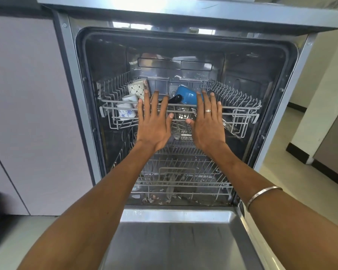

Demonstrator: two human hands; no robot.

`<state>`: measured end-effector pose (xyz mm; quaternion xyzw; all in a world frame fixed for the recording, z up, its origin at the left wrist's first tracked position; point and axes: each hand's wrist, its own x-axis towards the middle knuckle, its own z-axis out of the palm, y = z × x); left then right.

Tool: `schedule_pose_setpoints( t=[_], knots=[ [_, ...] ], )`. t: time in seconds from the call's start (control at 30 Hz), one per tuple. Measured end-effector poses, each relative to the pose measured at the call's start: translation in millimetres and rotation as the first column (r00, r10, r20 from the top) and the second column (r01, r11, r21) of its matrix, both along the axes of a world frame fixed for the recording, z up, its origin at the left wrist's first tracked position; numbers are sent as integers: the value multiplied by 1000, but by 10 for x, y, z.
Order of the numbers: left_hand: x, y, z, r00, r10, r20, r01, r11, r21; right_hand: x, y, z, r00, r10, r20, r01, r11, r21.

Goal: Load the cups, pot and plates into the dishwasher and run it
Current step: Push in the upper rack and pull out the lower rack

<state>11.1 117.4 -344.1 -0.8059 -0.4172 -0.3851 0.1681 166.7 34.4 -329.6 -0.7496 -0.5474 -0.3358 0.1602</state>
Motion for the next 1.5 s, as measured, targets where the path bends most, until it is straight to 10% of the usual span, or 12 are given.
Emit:
schedule_pose_setpoints(
  t=[0.33,0.47,0.57,0.7,1.5],
  knots=[
    [-172,-601,-576,968,-242,72,244,969,-34,-258,-499,-488,863,388,-324,-311,913,265],
    [-303,-691,-1193,942,-293,-162,250,938,-241,-236,-536,-903,798,311,-516,-324,944,68],
    [-233,-635,-1386,958,-278,-69,229,886,-403,-210,-417,-1153,769,197,-609,-333,935,-119],
    [1,-443,-1476,956,-263,130,285,727,-625,-240,-234,-1396,791,48,-610,-300,899,-318],
    [69,-430,-1525,912,-91,400,376,573,-728,-282,-324,-1546,862,-36,-505,-161,926,-342]
  ],
)
